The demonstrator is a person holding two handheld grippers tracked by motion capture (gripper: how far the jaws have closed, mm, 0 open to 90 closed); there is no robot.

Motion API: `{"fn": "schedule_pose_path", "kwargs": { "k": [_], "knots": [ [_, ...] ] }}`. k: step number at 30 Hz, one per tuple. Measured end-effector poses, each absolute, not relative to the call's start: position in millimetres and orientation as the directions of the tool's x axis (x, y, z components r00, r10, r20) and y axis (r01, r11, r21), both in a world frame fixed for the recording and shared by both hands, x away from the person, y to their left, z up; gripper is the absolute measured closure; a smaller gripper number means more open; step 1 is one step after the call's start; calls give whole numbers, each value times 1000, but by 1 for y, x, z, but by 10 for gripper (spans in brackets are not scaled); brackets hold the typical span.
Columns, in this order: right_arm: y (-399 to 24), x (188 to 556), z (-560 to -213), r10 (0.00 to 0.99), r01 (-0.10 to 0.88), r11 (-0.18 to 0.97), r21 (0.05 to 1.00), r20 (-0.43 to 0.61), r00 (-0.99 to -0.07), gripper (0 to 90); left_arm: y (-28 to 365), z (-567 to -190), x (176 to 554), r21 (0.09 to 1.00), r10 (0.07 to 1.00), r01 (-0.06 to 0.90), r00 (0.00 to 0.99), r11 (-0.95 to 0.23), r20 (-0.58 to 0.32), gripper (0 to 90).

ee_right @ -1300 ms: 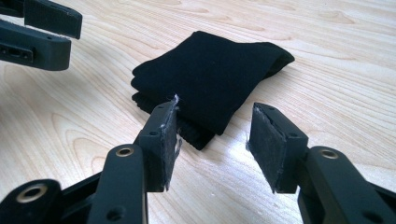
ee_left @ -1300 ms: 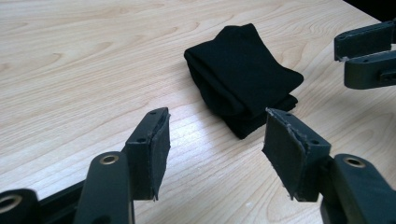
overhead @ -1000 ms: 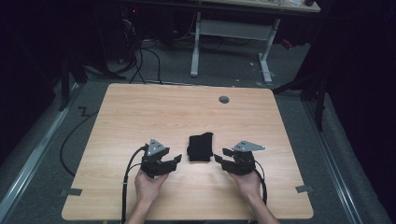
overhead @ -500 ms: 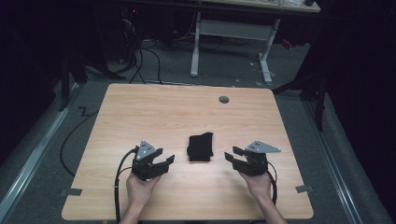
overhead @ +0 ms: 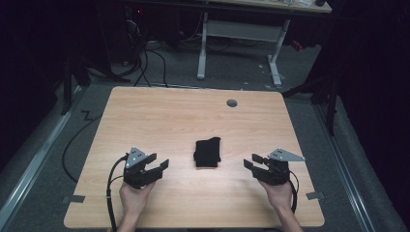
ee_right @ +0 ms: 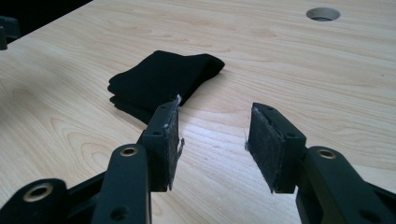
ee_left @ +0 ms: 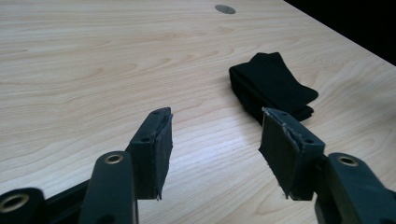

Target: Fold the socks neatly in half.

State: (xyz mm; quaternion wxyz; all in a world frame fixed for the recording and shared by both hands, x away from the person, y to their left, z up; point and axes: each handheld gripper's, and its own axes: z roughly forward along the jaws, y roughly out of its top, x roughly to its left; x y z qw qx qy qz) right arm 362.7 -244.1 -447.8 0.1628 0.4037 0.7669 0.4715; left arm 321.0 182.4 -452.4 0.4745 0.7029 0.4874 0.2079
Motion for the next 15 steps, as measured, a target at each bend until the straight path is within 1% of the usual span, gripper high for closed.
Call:
{"fn": "schedule_pose_path", "kwargs": {
  "k": [15],
  "knots": [
    [-264,364,-458,805,489,189,852,150,-573,528,205,-464,321,854,909,518,377,-48,-178,435]
  ]
}}
